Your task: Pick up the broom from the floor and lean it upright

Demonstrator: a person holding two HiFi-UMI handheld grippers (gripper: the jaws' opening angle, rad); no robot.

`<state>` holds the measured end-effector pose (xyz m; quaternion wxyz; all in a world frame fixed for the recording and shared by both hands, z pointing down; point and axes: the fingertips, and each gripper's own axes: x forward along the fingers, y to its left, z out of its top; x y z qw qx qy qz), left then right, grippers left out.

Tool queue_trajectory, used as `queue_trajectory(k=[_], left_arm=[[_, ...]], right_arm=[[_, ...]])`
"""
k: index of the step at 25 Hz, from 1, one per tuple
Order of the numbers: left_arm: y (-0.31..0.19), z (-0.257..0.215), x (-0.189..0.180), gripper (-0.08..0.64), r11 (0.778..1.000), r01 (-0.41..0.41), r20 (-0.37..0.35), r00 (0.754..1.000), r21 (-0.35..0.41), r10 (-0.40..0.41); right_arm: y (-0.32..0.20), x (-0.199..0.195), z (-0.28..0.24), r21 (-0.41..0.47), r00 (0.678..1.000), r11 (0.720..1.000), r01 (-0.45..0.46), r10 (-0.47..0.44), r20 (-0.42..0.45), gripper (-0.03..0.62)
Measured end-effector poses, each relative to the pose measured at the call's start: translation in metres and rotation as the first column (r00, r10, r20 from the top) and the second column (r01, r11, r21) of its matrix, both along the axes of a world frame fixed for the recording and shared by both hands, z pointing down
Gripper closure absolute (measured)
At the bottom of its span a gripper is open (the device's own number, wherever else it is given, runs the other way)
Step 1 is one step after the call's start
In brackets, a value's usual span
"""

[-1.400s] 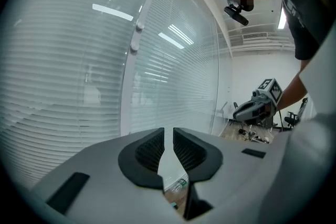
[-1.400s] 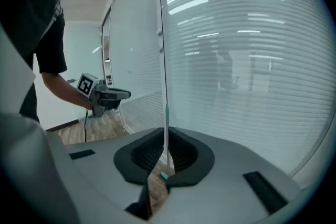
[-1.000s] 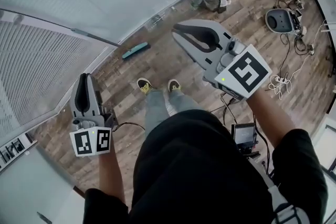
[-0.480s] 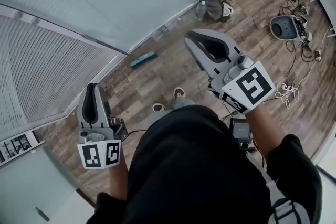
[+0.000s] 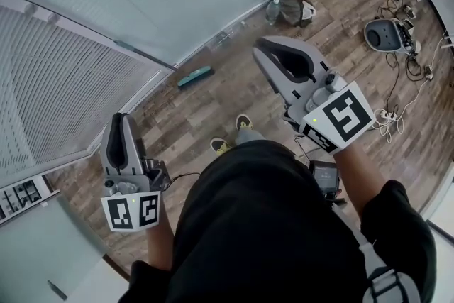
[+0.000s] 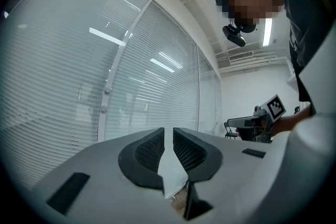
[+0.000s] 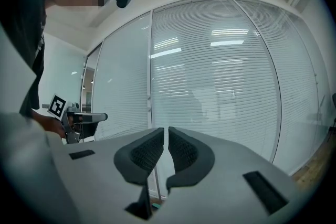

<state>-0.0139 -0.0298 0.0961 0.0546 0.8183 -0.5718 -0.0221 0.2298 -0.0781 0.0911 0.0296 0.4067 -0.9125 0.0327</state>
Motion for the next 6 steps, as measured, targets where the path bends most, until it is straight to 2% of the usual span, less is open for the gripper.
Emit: queue_trajectory(k=[6], left_arm=[[0.0005,0.0041,-0.002,0.495,1.0,-0.001,-0.021,1.0,-0.008,0.001]], right_arm=[[0.0023,-0.0078,0.0043,-0.011,1.0,1.0,0.013,-0.014,-0.016,0.552]])
